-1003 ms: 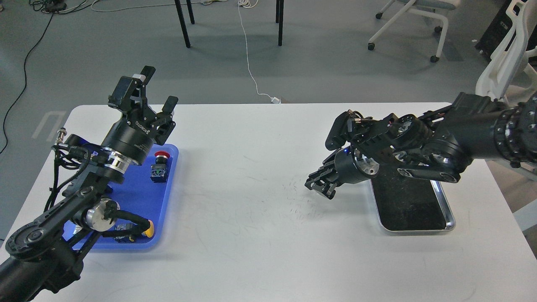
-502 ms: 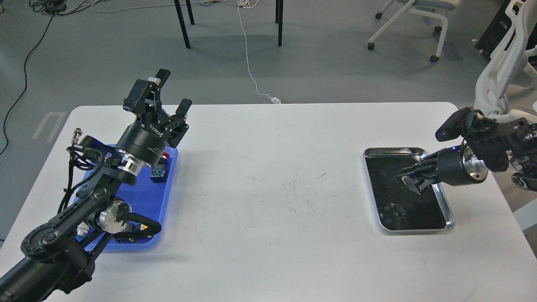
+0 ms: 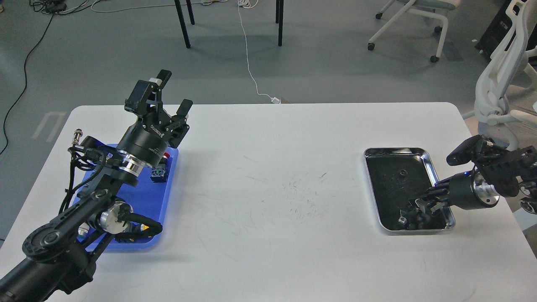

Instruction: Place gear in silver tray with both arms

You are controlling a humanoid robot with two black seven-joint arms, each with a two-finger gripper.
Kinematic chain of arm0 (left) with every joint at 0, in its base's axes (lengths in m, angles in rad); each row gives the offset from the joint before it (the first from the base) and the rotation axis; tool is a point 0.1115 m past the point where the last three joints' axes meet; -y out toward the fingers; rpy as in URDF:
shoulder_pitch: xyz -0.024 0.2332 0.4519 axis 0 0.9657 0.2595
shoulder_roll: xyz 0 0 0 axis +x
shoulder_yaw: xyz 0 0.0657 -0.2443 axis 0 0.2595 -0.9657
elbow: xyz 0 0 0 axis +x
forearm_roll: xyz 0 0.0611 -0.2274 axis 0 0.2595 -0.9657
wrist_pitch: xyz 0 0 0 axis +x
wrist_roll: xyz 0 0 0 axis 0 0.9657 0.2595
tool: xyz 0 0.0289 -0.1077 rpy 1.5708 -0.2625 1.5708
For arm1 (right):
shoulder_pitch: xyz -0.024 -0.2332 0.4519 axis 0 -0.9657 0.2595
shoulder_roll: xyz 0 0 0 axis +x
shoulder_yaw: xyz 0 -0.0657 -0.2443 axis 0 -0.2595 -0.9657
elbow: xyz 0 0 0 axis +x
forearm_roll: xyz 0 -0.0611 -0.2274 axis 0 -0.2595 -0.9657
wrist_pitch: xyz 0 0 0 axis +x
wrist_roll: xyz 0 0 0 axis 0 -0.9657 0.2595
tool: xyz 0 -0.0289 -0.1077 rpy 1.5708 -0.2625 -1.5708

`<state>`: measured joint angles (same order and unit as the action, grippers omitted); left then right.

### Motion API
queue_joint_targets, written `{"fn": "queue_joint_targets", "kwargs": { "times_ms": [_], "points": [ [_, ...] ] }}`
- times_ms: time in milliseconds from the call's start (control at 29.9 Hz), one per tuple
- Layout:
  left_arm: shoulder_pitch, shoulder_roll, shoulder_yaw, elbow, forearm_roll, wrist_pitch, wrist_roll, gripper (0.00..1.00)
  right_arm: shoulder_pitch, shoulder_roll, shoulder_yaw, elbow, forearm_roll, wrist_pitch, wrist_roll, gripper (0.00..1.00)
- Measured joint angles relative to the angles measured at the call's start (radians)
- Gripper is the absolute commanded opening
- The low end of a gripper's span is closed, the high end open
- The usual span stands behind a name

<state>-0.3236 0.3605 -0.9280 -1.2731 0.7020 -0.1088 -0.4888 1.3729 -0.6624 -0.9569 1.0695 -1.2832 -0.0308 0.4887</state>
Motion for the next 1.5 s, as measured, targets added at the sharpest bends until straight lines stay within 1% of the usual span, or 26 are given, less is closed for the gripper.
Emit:
{"fn": "queue_joint_targets", "kwargs": {
  "times_ms": [100,167,268,301,435,568,669,803,903,1070,1104,1204,1237,1338,1505],
  "points": [
    [0.000,0.007,0.000,0.000,-0.001,-0.001,0.000,0.98,-0.006,0.001,0.000,-0.002,0.001,0.000,0.000,0.47],
    [0.000,0.008,0.000,0.001,-0.001,-0.001,0.000,0.98,-0.007,0.002,0.000,-0.002,0.001,0.000,0.000,0.67],
    [0.000,0.009,0.000,0.001,-0.001,-0.002,0.000,0.98,-0.008,0.001,0.010,-0.001,0.001,-0.002,0.000,0.92],
    [0.000,0.009,0.000,0.001,-0.001,-0.002,0.000,0.98,-0.008,-0.002,0.020,0.001,0.002,-0.002,0.000,0.94],
    [-0.001,0.012,0.000,0.001,-0.001,-0.002,0.000,0.98,-0.003,-0.022,0.096,0.013,0.011,-0.003,0.000,0.96],
    [-0.001,0.010,0.000,0.000,-0.001,-0.002,0.000,0.98,-0.017,-0.067,0.286,0.031,0.085,-0.004,0.000,0.96],
    [0.000,0.005,0.000,0.000,-0.001,0.001,0.000,0.98,-0.088,-0.083,0.446,0.055,0.256,-0.004,0.000,0.98],
    [0.004,0.001,0.001,0.000,-0.001,0.003,0.000,0.98,-0.220,-0.071,0.678,0.060,0.578,-0.006,0.000,0.98],
    [0.007,0.000,0.000,0.003,-0.001,0.004,0.000,0.98,-0.316,-0.037,0.837,0.065,0.796,-0.006,0.000,0.99],
    [0.014,0.000,-0.009,0.013,-0.001,0.001,0.000,0.98,-0.451,0.032,1.063,0.065,1.070,-0.005,0.000,0.99],
    [0.019,-0.001,-0.013,0.014,-0.001,-0.001,0.007,0.98,-0.475,0.050,1.103,0.064,1.110,-0.005,0.000,0.99],
    [0.046,-0.014,-0.030,0.015,-0.003,-0.007,0.066,0.98,-0.550,0.093,1.215,0.061,1.169,-0.004,0.000,0.99],
    [0.058,-0.021,-0.042,0.016,-0.003,-0.008,0.080,0.98,-0.577,0.105,1.250,0.061,1.173,-0.004,0.000,0.99],
    [0.091,-0.045,-0.072,0.025,-0.001,-0.009,0.095,0.98,-0.639,0.133,1.329,0.058,1.175,-0.003,0.000,0.99],
    [0.113,-0.070,-0.081,0.030,0.000,-0.010,0.099,0.98,-0.695,0.160,1.366,0.066,1.167,0.003,0.000,0.99]
  ]
}}
